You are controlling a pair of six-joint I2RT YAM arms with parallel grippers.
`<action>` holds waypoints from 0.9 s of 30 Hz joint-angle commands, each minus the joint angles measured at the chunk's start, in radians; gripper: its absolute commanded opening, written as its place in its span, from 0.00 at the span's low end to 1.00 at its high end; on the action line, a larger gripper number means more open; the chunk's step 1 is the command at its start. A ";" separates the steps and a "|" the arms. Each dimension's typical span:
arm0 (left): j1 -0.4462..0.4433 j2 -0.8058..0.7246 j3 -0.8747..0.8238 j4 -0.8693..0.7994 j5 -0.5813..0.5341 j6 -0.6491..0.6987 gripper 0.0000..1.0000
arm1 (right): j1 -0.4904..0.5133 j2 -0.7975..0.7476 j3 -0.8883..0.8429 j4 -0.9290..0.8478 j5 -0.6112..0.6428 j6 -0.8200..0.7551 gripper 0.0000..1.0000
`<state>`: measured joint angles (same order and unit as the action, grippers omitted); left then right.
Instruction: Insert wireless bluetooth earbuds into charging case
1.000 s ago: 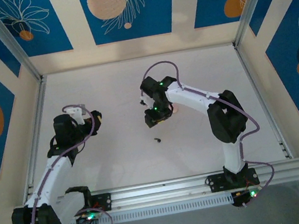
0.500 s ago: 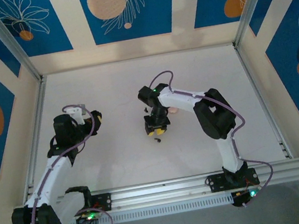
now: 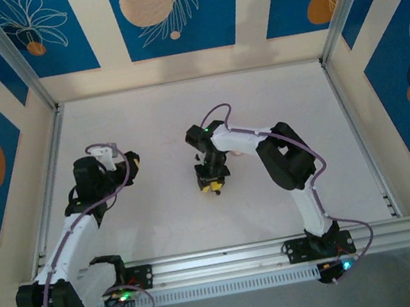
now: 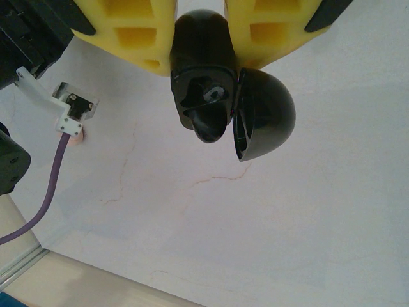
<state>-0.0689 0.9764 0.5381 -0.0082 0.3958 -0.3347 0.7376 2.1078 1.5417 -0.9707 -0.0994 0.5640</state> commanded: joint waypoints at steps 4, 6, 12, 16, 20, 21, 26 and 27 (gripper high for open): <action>-0.011 -0.018 0.015 0.005 0.002 0.002 0.13 | 0.030 0.002 -0.005 -0.023 -0.051 -0.037 0.29; -0.011 -0.018 0.014 0.005 0.002 0.002 0.13 | 0.035 -0.003 -0.012 -0.034 -0.051 -0.046 0.28; -0.012 -0.024 0.012 0.004 0.002 0.000 0.13 | 0.044 -0.042 -0.047 -0.073 -0.039 -0.060 0.27; -0.012 -0.024 0.010 0.008 0.003 -0.002 0.13 | 0.044 -0.073 -0.054 -0.101 -0.024 -0.058 0.27; -0.014 -0.024 0.012 0.009 0.005 -0.004 0.13 | 0.030 -0.131 -0.059 -0.102 -0.011 -0.006 0.31; -0.014 -0.025 0.013 0.010 0.005 -0.006 0.13 | 0.020 -0.147 -0.062 -0.098 -0.015 0.016 0.33; -0.014 -0.022 0.017 0.009 0.004 -0.003 0.13 | -0.013 -0.188 -0.122 -0.089 -0.031 0.095 0.39; -0.013 -0.020 0.017 0.010 0.005 -0.001 0.13 | -0.017 -0.192 -0.139 -0.082 -0.033 0.105 0.40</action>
<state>-0.0708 0.9695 0.5381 -0.0082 0.3958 -0.3351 0.7364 1.9339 1.4475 -1.0325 -0.1135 0.6041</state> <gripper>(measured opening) 0.158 0.397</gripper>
